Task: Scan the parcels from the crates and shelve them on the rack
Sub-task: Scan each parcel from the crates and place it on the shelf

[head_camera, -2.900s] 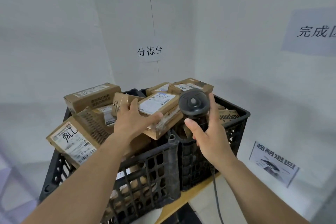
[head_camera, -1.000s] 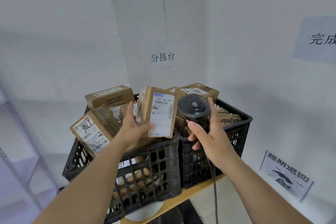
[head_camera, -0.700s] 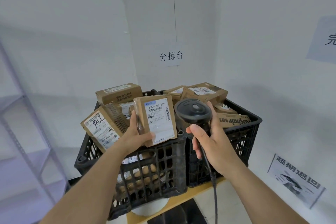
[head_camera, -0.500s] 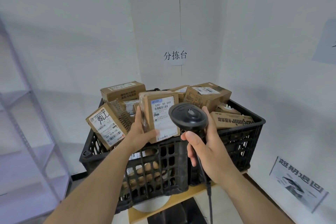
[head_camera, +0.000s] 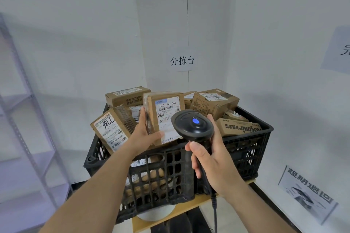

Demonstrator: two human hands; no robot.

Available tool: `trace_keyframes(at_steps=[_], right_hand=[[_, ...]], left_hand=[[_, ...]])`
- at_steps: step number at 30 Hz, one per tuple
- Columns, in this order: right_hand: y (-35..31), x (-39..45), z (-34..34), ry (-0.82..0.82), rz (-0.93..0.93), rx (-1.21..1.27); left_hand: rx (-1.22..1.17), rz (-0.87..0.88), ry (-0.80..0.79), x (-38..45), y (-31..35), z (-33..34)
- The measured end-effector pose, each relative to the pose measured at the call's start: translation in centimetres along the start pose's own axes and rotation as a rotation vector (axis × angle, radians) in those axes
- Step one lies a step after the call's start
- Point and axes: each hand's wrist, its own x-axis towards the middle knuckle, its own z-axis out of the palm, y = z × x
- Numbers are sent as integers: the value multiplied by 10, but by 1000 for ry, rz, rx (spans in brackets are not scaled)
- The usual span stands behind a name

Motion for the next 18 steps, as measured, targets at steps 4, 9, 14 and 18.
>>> trace_keyframes(at_steps=[4, 9, 14, 18], right_hand=[[-3, -3, -2, 29, -6, -29], [-13, -1, -14, 144, -31, -162], [-28, 7, -33, 330, -50, -296], [-44, 9, -49, 421, -99, -376]], left_hand=[[-11, 12, -7, -3, 4, 0], [-77, 18, 7, -4, 15, -6], [-162, 22, -52, -6, 38, -1], [-215, 54, -118, -11, 61, 20]])
